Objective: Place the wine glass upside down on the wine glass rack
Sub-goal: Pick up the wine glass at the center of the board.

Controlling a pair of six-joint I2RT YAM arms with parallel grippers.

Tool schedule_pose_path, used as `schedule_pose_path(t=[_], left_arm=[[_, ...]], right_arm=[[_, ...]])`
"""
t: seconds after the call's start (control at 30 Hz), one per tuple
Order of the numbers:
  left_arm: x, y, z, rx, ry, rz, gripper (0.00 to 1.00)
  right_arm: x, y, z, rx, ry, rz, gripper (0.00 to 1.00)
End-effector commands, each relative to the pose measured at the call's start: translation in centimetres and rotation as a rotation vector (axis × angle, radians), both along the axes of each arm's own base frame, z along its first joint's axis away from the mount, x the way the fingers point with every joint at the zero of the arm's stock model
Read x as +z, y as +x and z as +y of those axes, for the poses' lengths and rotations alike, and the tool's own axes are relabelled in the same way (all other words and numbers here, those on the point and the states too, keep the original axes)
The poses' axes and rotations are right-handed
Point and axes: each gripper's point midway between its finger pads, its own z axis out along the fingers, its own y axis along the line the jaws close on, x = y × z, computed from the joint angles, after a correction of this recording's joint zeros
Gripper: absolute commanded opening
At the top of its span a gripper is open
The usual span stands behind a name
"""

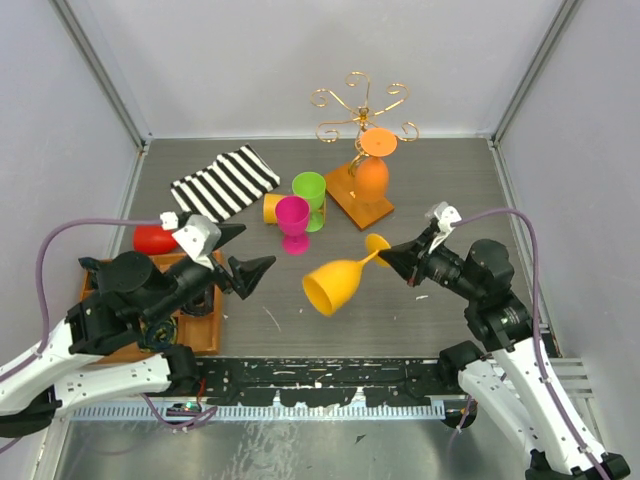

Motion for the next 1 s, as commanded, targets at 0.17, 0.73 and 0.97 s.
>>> schedule_pose_path(t=[0.17,0.73,0.97], left_arm=[[-0.4,-2.4,-4.3,-0.253,0.083,-0.087,0.82],[-1.2,-5.1,-11.1,-0.575,0.142,-0.171,0.69],[-1.1,-5.4,-11.8,-0.618,0.163,-0.228,0.63]], right_arm=[[5.6,-6.6,3.8,0.49,-0.004,-0.262,0.01],[9.5,-9.5,4.0,0.595,0.066,-0.396,0.01],[10.0,-10.3,3.9,0.614,0.062,-0.472,0.01]])
